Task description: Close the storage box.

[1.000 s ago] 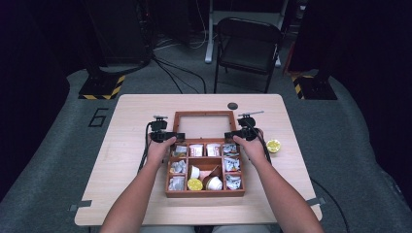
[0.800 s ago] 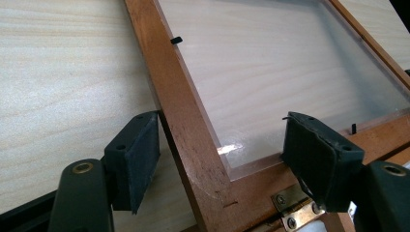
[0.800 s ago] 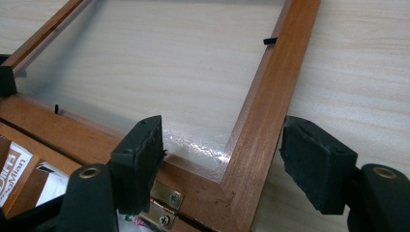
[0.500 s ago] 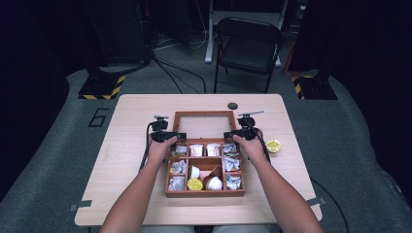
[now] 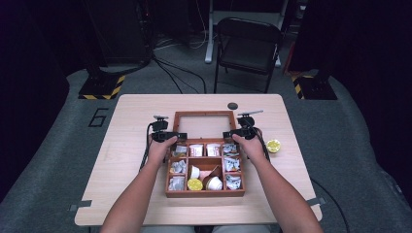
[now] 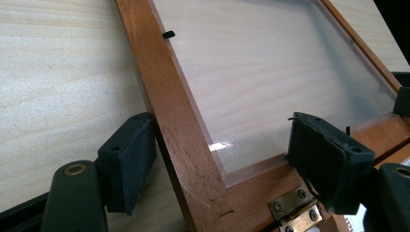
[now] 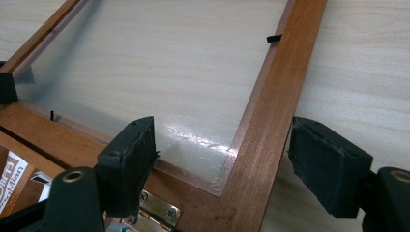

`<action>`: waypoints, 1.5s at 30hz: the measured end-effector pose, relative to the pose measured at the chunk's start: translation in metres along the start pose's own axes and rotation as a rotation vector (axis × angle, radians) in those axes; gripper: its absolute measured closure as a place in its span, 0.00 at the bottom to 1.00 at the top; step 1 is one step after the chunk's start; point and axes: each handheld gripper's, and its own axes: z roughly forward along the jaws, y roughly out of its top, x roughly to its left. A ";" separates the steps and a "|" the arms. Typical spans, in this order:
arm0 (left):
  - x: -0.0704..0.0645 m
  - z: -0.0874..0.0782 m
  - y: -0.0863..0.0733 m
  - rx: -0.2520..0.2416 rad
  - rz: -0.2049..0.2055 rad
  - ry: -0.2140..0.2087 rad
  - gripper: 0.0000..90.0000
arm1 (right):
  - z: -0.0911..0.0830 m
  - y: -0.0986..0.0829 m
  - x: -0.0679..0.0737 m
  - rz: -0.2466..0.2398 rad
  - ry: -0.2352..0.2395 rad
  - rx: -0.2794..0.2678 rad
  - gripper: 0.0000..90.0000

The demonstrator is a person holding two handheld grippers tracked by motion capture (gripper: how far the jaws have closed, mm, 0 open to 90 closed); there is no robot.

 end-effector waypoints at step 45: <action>-0.001 -0.008 0.004 -0.064 -0.018 -0.019 0.34 | -0.006 0.004 -0.001 0.031 0.051 -0.048 0.29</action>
